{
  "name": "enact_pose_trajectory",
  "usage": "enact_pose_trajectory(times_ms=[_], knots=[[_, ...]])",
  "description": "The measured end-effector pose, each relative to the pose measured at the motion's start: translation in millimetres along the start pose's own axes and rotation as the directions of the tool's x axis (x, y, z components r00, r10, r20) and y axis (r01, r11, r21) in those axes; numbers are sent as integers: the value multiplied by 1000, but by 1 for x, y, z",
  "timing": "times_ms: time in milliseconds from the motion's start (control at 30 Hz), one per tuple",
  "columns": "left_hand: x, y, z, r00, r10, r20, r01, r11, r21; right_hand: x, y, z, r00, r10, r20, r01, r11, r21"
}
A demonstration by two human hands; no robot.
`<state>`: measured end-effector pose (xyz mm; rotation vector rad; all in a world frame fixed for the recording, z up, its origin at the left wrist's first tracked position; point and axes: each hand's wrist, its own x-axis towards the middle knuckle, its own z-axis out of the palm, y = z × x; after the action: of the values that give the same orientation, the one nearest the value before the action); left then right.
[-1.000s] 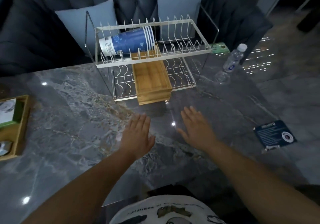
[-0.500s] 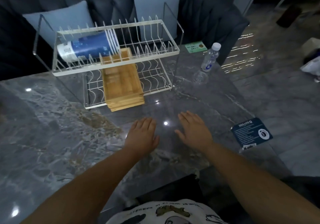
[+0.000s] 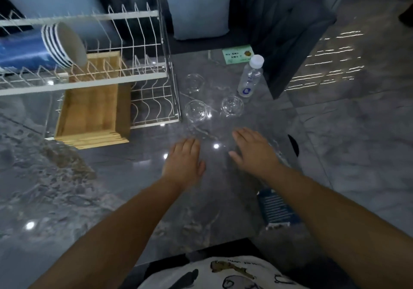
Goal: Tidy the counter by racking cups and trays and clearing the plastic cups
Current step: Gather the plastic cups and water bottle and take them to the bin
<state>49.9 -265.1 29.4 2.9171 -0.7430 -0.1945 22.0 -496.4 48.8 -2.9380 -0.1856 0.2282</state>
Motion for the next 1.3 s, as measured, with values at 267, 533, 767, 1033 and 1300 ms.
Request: enact_pose_trajectory(times_ms=[267, 533, 767, 1033, 1300], knots=[[33, 2, 38, 982, -166, 92, 167, 986, -9, 51, 45, 3, 998, -27, 49, 25, 999, 29], [44, -12, 79, 954, -294, 64, 294, 956, 14, 120, 65, 20, 998, 34, 47, -36, 998, 43], [41, -15, 93, 953, -304, 12, 304, 952, -19, 151, 67, 39, 996, 89, -9, -88, 995, 43], [41, -14, 92, 951, -309, 36, 309, 951, -11, 150, 67, 47, 974, 201, -106, -178, 966, 188], [42, -13, 86, 952, -300, 54, 302, 953, -24, 175, 14, 37, 992, -79, -100, 105, 952, 288]])
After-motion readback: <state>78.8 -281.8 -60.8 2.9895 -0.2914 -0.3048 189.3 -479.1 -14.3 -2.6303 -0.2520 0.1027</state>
